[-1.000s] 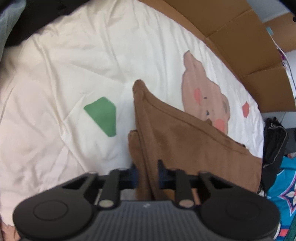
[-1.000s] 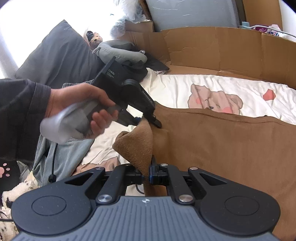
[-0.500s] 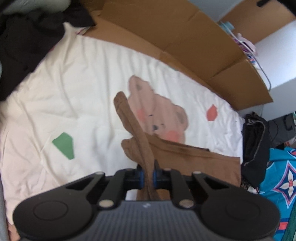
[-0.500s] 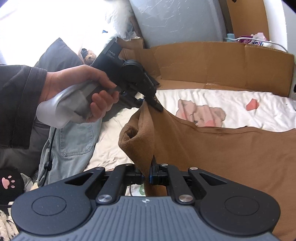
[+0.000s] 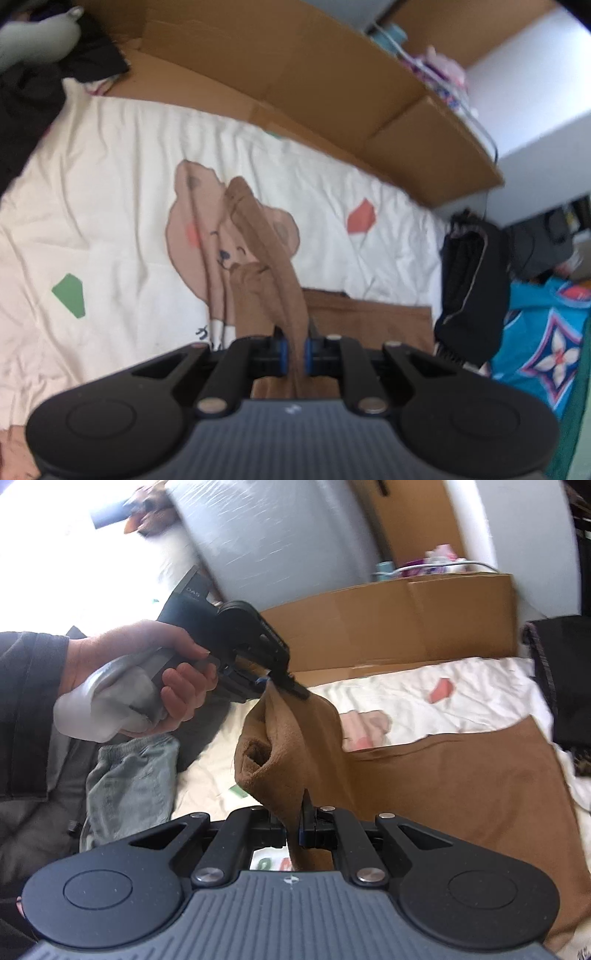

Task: Fold clothes

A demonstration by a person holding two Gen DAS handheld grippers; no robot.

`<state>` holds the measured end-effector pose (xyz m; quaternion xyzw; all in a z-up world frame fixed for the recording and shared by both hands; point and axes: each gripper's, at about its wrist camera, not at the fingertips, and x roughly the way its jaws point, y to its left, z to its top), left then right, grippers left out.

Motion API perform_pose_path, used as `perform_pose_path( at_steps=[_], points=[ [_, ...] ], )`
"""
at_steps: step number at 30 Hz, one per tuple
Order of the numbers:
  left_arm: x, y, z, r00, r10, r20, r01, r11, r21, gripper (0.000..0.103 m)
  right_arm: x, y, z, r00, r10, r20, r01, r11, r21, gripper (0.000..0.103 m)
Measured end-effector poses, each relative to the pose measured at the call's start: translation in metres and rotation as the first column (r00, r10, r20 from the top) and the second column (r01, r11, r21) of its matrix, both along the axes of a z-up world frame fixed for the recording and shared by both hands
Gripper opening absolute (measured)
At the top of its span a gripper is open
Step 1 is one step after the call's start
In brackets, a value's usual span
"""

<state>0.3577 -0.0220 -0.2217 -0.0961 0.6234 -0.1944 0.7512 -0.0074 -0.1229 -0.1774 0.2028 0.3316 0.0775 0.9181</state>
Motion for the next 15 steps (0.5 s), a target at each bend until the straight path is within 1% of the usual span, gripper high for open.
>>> perform_pose_path(
  at_steps=[5, 9, 15],
  points=[
    [-0.003, -0.036, 0.005, 0.999, -0.033, 0.001, 0.033, 0.999, 0.032, 0.009, -0.011, -0.024, -0.008, 0.997, -0.080, -0.005, 0.080, 0.995, 0.067, 0.004],
    [-0.008, -0.065, 0.006, 0.999, -0.054, 0.010, 0.053, 0.997, 0.054, 0.009, -0.019, -0.039, -0.014, 0.994, -0.113, -0.006, 0.113, 0.990, 0.081, 0.004],
    [-0.017, -0.105, 0.005, 0.997, -0.073, 0.027, 0.071, 0.995, 0.072, 0.009, -0.032, -0.069, -0.025, 0.981, -0.194, -0.024, 0.196, 0.975, 0.106, 0.004]
  ],
)
